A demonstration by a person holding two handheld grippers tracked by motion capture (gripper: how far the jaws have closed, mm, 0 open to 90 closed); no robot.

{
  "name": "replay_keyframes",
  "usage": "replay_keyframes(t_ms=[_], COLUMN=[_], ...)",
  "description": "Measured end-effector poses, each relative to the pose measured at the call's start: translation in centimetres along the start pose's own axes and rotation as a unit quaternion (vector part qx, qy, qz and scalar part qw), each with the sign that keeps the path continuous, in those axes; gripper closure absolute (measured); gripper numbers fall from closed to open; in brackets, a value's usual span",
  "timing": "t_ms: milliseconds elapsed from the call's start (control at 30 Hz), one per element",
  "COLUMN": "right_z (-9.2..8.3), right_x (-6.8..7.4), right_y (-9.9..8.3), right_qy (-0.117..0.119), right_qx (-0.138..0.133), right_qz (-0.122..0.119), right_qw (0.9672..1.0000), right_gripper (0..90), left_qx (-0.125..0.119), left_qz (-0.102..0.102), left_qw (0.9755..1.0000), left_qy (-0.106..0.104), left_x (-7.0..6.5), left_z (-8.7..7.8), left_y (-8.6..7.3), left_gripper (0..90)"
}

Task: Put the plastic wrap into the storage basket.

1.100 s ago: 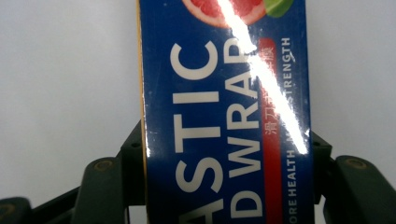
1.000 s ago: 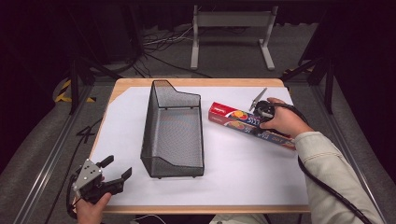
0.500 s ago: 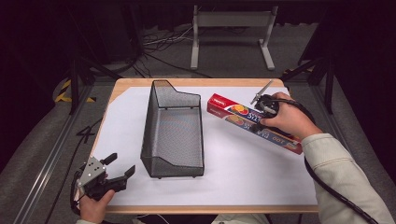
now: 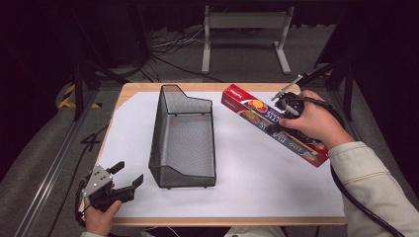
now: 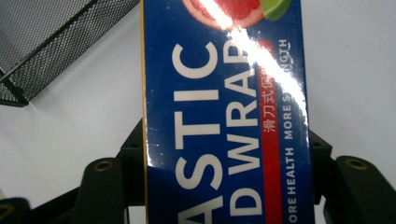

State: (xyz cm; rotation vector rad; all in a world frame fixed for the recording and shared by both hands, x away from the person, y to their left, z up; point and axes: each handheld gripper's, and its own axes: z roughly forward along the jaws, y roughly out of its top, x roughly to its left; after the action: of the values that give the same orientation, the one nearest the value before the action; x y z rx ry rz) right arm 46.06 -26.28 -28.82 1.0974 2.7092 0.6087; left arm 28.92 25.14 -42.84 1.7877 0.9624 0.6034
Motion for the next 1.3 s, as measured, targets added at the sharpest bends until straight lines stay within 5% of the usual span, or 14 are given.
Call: replay_keyframes(t_ms=[200,533,767,1300], right_z=[-1.1,-1.3,-1.8,-1.4], right_x=[1.0,2.8,5.1,9.1], right_y=[0.1,0.8,2.0,5.2], right_qy=[-0.037,-0.043,-0.033,-0.008], right_qx=[-0.005,-0.017,-0.033,-0.04], right_qz=[0.023,0.061,0.104,0.13], right_qw=[0.9991,0.9971,0.9935,0.9907], right_gripper=[39.7,40.1,40.2,40.1], left_qx=[-0.001,-0.001,-0.002,-0.002], left_qz=[-0.002,-0.002,-0.001,0.0], left_qw=[1.0,1.0,1.0,1.0], left_qy=[0.001,0.001,0.001,0.0], left_x=[0.0,0.0,0.0,0.1], left_z=[0.0,0.0,-0.1,-0.1], left_y=[0.0,0.0,0.0,0.0], left_gripper=[20.0,20.1,20.1,20.1])
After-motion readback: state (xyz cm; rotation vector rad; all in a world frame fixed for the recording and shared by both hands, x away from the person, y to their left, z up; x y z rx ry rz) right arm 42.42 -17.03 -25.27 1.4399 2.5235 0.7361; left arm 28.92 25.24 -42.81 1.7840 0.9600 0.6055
